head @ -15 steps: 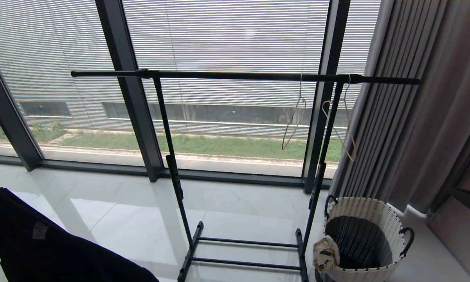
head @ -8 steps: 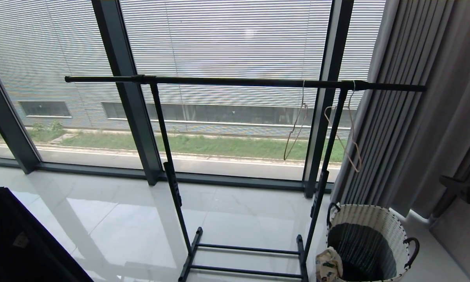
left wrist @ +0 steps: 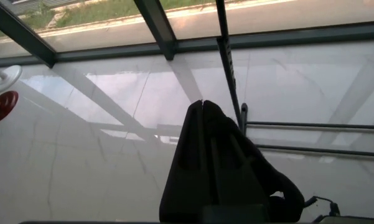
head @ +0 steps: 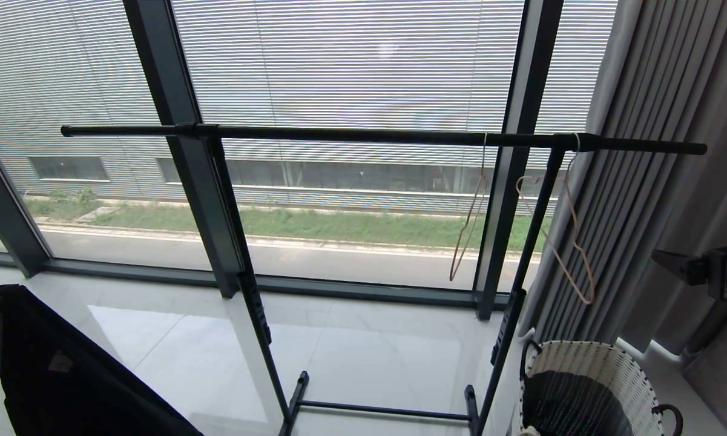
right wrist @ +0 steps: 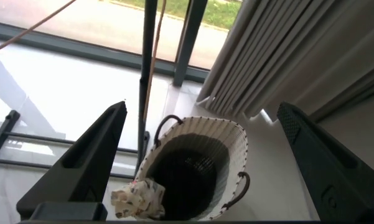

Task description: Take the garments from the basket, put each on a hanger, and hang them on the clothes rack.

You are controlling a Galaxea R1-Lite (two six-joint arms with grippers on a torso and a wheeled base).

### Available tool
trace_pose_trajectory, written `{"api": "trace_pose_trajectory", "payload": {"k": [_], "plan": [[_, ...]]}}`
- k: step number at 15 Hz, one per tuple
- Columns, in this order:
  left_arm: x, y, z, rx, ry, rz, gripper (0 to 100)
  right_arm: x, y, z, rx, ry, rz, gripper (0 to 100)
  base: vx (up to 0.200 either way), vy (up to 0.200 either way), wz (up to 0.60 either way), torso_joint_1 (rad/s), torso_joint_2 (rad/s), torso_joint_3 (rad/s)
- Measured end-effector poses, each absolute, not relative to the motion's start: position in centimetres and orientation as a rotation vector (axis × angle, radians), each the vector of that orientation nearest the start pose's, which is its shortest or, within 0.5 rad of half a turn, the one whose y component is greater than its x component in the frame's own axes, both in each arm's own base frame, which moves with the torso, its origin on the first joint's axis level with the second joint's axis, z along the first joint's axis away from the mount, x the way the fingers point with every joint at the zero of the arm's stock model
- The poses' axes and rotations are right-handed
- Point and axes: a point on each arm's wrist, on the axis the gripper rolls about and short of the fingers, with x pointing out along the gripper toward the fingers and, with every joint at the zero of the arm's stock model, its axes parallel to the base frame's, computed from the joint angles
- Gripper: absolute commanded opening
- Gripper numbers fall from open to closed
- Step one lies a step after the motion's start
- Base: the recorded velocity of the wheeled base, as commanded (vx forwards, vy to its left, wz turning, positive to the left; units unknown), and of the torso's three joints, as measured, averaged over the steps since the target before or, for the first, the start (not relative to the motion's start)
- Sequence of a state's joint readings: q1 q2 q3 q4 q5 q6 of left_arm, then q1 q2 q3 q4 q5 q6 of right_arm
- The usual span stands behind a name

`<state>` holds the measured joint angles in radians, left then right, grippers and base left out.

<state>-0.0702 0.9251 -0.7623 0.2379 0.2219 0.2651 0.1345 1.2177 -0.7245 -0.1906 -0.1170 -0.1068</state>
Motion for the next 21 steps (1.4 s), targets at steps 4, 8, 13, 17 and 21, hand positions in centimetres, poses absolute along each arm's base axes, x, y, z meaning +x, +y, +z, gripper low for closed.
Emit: {"api": "trace_pose_trajectory", "payload": {"k": [4, 8, 13, 17, 21], "plan": [[10.9, -0.4, 25.1, 0.320, 0.401, 0.089, 0, 22.2, 2.7, 23.3, -0.062, 0.338, 0.027, 100, 0.200, 0.000, 0.00, 0.004, 0.00, 0.001], [11.6, -0.4, 24.7, 0.322, 0.428, 0.085, 0, 25.6, 3.2, 21.6, -0.046, 0.417, 0.027, 100, 0.000, 0.000, 0.00, 0.000, 0.00, 0.000], [11.8, -0.4, 24.6, 0.321, 0.439, 0.084, 0, 28.6, 3.7, 19.1, -0.015, 0.453, 0.089, 100, 0.000, 0.000, 0.00, 0.000, 0.00, 0.000], [11.9, -0.5, 24.4, 0.322, 0.447, 0.083, 0, 31.5, 3.6, 16.9, -0.011, 0.457, 0.076, 100, 0.000, 0.000, 0.00, 0.000, 0.00, 0.000], [12.0, -0.5, 24.3, 0.323, 0.455, 0.082, 0, 33.0, 3.5, 15.9, -0.010, 0.479, 0.067, 100, 0.000, 0.000, 0.00, 0.000, 0.00, 0.000]]}}
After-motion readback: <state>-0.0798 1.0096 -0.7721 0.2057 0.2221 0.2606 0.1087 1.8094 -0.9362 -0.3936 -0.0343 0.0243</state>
